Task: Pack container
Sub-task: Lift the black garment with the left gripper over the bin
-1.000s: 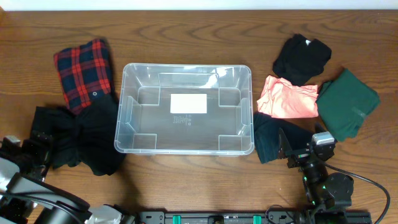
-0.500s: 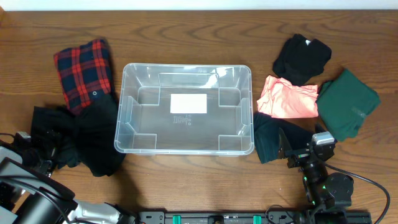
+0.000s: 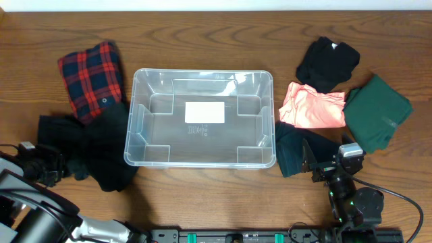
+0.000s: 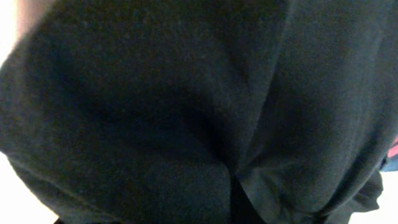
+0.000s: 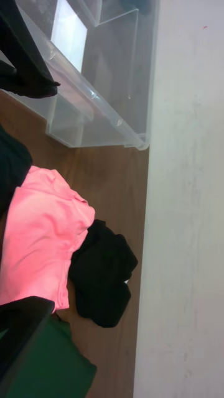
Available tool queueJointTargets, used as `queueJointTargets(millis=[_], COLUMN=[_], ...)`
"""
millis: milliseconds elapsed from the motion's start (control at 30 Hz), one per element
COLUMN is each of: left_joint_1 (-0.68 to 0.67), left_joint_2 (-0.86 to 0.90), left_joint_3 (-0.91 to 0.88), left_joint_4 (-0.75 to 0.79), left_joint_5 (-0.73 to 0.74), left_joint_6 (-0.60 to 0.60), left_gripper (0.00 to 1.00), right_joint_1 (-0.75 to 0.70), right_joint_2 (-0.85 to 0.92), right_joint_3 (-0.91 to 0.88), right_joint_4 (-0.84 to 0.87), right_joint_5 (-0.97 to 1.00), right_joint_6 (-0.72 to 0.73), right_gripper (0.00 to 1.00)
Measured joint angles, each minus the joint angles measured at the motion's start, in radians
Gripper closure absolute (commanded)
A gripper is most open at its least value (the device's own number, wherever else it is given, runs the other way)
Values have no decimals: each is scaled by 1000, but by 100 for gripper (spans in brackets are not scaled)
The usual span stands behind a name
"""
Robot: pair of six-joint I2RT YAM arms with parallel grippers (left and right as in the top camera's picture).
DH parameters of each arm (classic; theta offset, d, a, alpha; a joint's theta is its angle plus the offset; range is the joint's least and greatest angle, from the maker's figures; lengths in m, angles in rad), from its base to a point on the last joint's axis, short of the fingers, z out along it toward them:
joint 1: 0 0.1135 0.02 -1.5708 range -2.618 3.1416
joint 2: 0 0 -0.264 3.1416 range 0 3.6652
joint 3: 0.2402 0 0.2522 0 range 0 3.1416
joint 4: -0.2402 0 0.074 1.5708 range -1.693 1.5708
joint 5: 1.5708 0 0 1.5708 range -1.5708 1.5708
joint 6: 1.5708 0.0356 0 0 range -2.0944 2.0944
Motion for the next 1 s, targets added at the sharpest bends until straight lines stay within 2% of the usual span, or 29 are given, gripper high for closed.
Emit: queueJointTargets(millis=[133, 233, 400, 500, 733, 900, 1000], left_joint_1=[-5, -9, -10, -23, -134, -221, -236], left_joint_2=[-113, -285, -625, -732, -751, -752, -754], left_joint_3=[-1, -1, 4, 5, 5, 5, 5], left_joint_4=[-126, -179, -187, -164, -45, 117, 267], left_joint_5=[-33, -48, -28, 43, 277, 398, 445], left_joint_6=[-40, -53, -103, -148, -265, -363, -448], left_gripper=[94, 94, 94, 94, 94, 94, 94], right_joint_1=[0, 0, 0, 0, 0, 0, 0], right_joint_2=[0, 0, 0, 0, 0, 0, 0], right_joint_3=[0, 0, 0, 0, 0, 0, 0], right_joint_4=[0, 0, 0, 0, 0, 0, 0], right_joint_5=[0, 0, 0, 0, 0, 0, 0], right_joint_6=[0, 0, 0, 0, 0, 0, 0], right_gripper=[1, 1, 1, 1, 1, 1, 1])
